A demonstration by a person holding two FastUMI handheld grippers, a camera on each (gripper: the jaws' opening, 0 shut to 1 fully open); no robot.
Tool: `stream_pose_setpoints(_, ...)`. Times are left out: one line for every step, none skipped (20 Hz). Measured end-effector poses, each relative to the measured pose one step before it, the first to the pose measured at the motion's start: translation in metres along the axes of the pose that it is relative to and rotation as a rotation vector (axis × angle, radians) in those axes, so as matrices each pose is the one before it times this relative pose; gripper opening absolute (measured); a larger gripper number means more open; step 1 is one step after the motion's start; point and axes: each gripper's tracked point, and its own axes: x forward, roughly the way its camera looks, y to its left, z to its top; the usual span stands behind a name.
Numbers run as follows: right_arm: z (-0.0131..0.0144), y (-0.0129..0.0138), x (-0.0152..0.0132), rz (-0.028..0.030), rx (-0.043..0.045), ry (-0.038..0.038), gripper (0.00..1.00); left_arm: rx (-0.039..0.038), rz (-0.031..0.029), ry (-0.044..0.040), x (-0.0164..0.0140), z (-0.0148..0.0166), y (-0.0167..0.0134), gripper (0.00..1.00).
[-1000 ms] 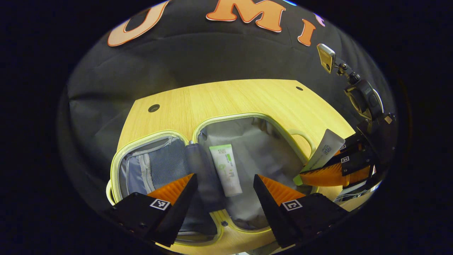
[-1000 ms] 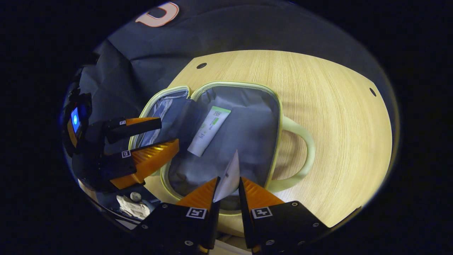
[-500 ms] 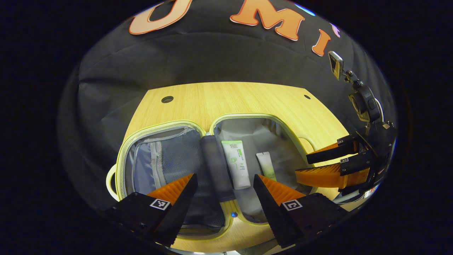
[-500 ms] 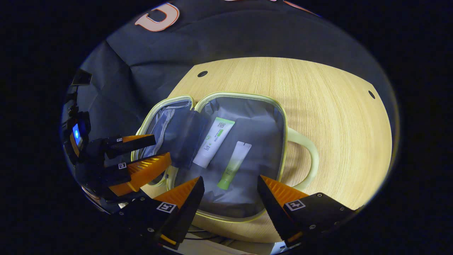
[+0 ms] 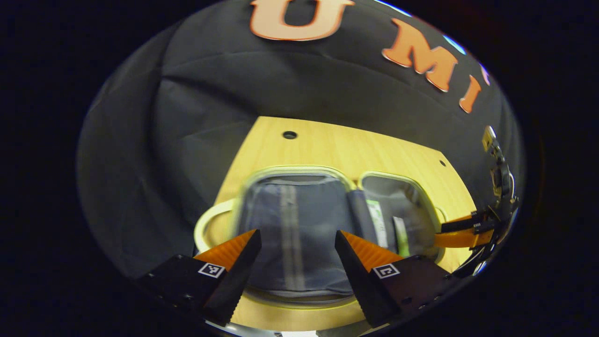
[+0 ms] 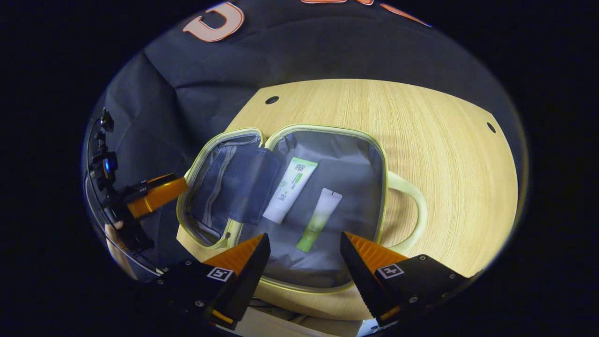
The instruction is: First open the suitcase, pack the skin care products into it, and then close the suitcase.
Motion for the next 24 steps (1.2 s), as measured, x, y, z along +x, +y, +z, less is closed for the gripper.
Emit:
stream_pose_setpoints(0.00071,0.00092,0.0003,-0.00014,0.00109,-0.00055,0.96,-0.03604,0.01543,-0.01351,-0.00325,0.00302,0.01832,0.98)
stream_pose_setpoints(0.00091,0.00045,0.00039,-0.00061,0.00363,0.00254,0.96,-0.03002,0.01567,-0.01298,-0.00178,0.00145,0.01869,0.98)
stream_pose_setpoints(-0.00023,0.00042,-0.00009,-0.00134,0.00545,0.00388,0.96,-0.02341,0.01981,-0.00741,-0.00049,0.0007,0.01839,0.98)
stream_pose_setpoints(0.00113,0.00063,0.00045,0.00082,0.00624,0.00322,0.96,-0.01905,0.01278,-0.0073,0.00509,0.00053,0.01661,0.98)
stream_pose_setpoints(0.00079,0.00038,-0.00027,0.0013,0.00374,0.0018,0.96,-0.02086,0.00339,-0.00032,0.00239,0.0,0.01335,0.98)
stream_pose_setpoints(-0.00028,-0.00105,-0.00095,-0.00164,0.00161,0.00299,0.96,-0.0208,-0.00212,-0.00375,0.00306,0.00067,0.00993,0.98)
stream_pose_setpoints(0.00019,-0.00204,-0.00058,-0.00463,0.00039,0.00335,0.96,-0.0235,0.00799,-0.00029,0.00262,0.00116,0.01073,0.96)
stream_pose_setpoints(-0.00074,-0.00281,-0.00012,-0.00775,0.00201,0.00469,0.96,-0.02379,0.00136,-0.00229,0.00536,0.00001,0.01069,0.98)
stream_pose_setpoints(-0.00002,-0.00231,-0.00001,-0.00846,0.00141,0.00459,0.96,-0.02882,-0.01519,-0.00803,0.00461,0.0017,0.00691,0.98)
stream_pose_setpoints(-0.00068,-0.00348,-0.00037,-0.01006,0.00358,0.00639,0.96,-0.03466,-0.03684,-0.00479,0.00373,0.00004,0.0014,0.98)
stream_pose_setpoints(0.00009,-0.00206,0.00003,-0.00668,0.00778,0.00716,0.96,-0.04253,-0.04079,-0.00699,0.00385,-0.0004,0.00038,0.96)
stream_pose_setpoints(0.00019,-0.00001,0.00048,0.00049,0.00763,0.00543,0.96,-0.05241,-0.03821,-0.0044,0.00867,-0.00285,-0.00135,0.97)
stream_pose_setpoints(0.00087,0.00139,0.0002,0.00524,0.0097,0.00536,0.96,-0.06213,-0.02331,0.00566,0.00621,-0.00295,0.00266,0.98)
stream_pose_setpoints(0.00086,0.00092,0.00014,0.00407,0.00827,0.003,0.96,-0.06282,-0.01299,0.0084,0.00678,-0.00429,0.00511,0.98)
stream_pose_setpoints(-0.00038,-0.0002,0.00055,0.0005,0.0071,0.00397,0.96,-0.05424,-0.01532,0.00129,0.00207,-0.00135,0.00478,0.98)
stream_pose_setpoints(-0.00021,-0.00065,0.00124,-0.00439,0.00529,0.00594,0.96,-0.0432,-0.02228,0.00098,-0.00133,-0.00031,0.00349,0.98)
stream_pose_setpoints(-0.00124,-0.0016,0.00112,-0.00621,0.00396,0.00776,0.96,-0.02997,-0.01496,0.00122,0.00018,-0.0005,0.0035,0.98)
stream_pose_setpoints(-0.00041,-0.00062,0.00132,-0.00461,0.00378,0.00741,0.96,-0.02347,-0.00929,0.01027,0.00183,-0.00168,0.00402,0.98)
stream_pose_setpoints(-0.00123,0.00102,0.0014,0.00225,0.00465,0.00856,0.96,-0.02085,-0.00469,0.0128,0.00661,-0.00434,0.00317,0.98)
stream_pose_setpoints(-0.00062,0.0024,0.00102,0.00684,0.00545,0.00947,0.96,-0.02723,-0.01013,0.01463,0.0067,-0.00393,0.00234,0.98)
stream_pose_setpoints(-0.00018,0.00045,0.00101,0.00372,0.00468,0.00554,0.96,-0.02878,-0.03255,0.01228,0.00857,-0.00598,-0.00569,0.98)
stream_pose_setpoints(0.00044,-0.00062,0.00121,-0.00024,0.00371,0.00355,0.96,-0.02828,-0.03459,0.00473,0.00275,-0.00279,-0.00344,0.98)
stream_pose_setpoints(0.00034,-0.00047,0.00149,-0.0016,0.0047,0.00413,0.96,-0.02558,-0.03689,0.00015,0.00252,-0.00174,-0.00424,0.95)
stream_pose_setpoints(0.00064,-0.00136,0.0013,-0.00239,0.00632,0.00249,0.96,-0.02789,-0.04278,-0.00022,0.00298,-0.00166,-0.0069,0.95)
